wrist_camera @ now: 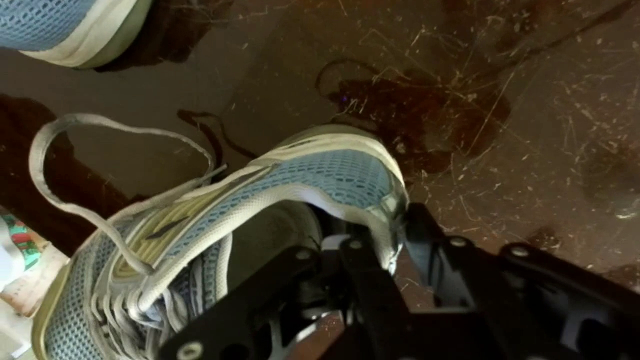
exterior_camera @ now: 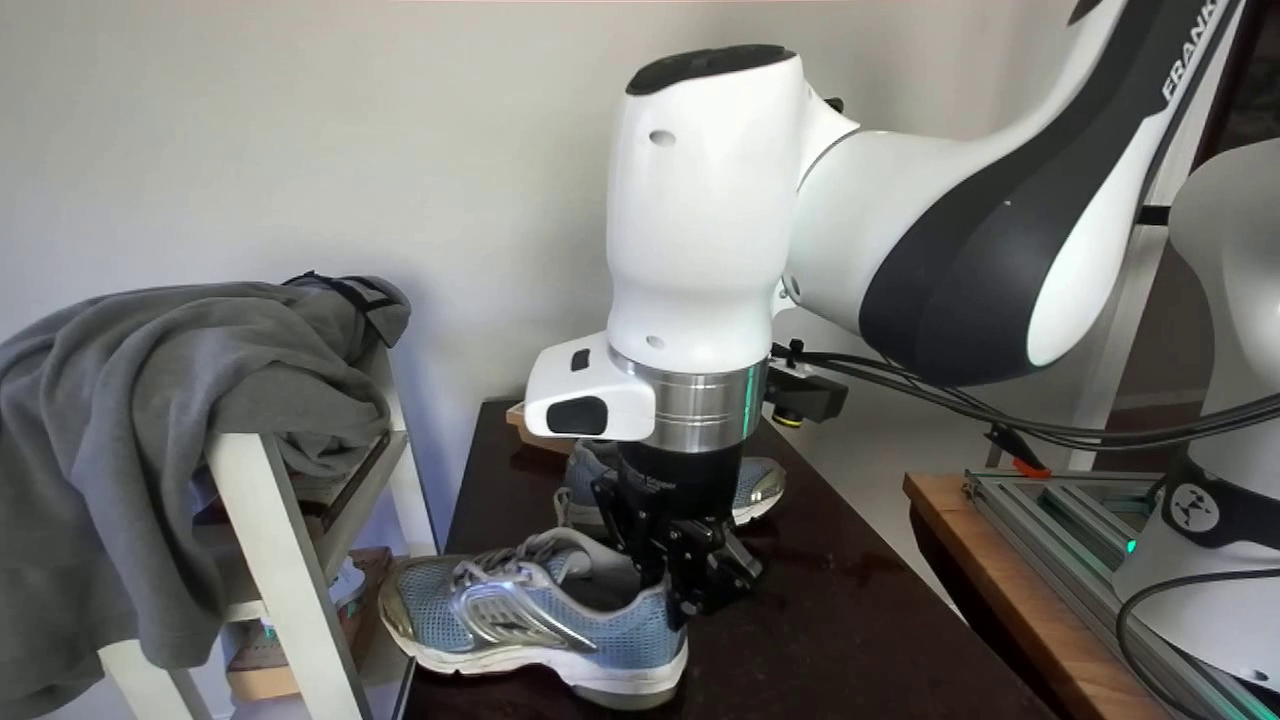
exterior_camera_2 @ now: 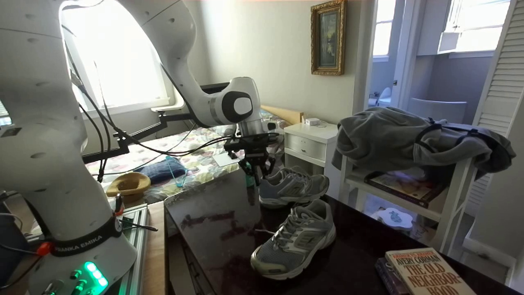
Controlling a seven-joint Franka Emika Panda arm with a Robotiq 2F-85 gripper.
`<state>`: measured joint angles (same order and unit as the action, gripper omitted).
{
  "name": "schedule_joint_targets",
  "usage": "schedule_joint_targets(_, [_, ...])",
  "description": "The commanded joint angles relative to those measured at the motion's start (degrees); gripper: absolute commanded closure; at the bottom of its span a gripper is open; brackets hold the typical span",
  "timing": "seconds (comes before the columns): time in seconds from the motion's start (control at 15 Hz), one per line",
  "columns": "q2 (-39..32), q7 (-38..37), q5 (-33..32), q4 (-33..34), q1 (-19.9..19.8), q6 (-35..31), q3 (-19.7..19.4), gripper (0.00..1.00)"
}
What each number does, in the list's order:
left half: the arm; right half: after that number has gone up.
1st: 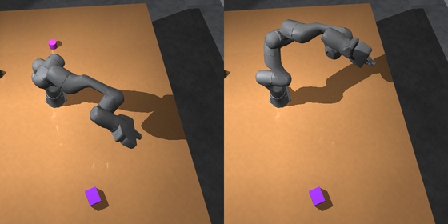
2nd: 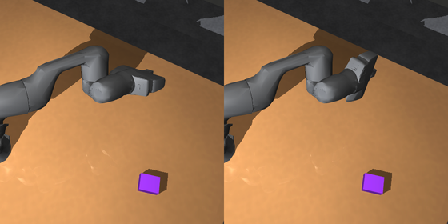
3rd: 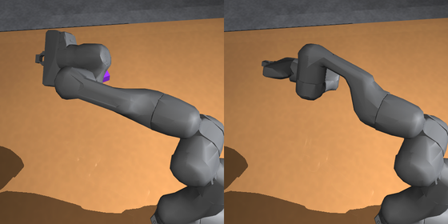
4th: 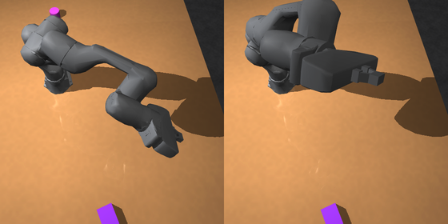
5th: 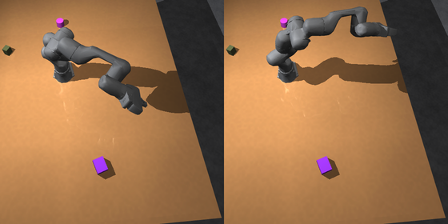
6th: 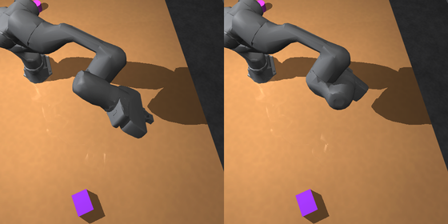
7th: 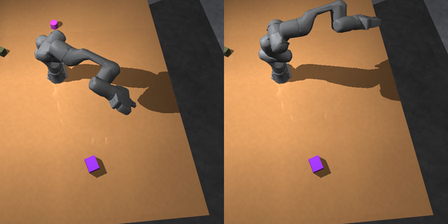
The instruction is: Turn the left shoe to the right
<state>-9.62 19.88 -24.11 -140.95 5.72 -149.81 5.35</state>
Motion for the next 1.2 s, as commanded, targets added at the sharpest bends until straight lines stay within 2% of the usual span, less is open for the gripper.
schedule_joint_targets(0.0, [-0.48,2.51,-0.76,-0.28,-0.19,-3.04,0.19,0.99])
schedule_joint_targets(0.07, [-0.31,2.72,0.63,-0.24,-0.21,-2.80,0.56,0.96])
schedule_joint_targets(0.2, [0.77,-1.27,3.55,0.17,0.49,-1.43,1.23,0.98])
schedule_joint_targets(0.4, [2.75,-5.69,8.16,0.83,1.94,0.33,3.08,0.96])
schedule_joint_targets(0.8, [7.68,-28.37,10.85,3.71,6.91,6.38,5.13,0.97])
schedule_joint_targets(1.13, [12.71,-35.38,16.27,1.96,4.66,7.38,3.80,0.97])
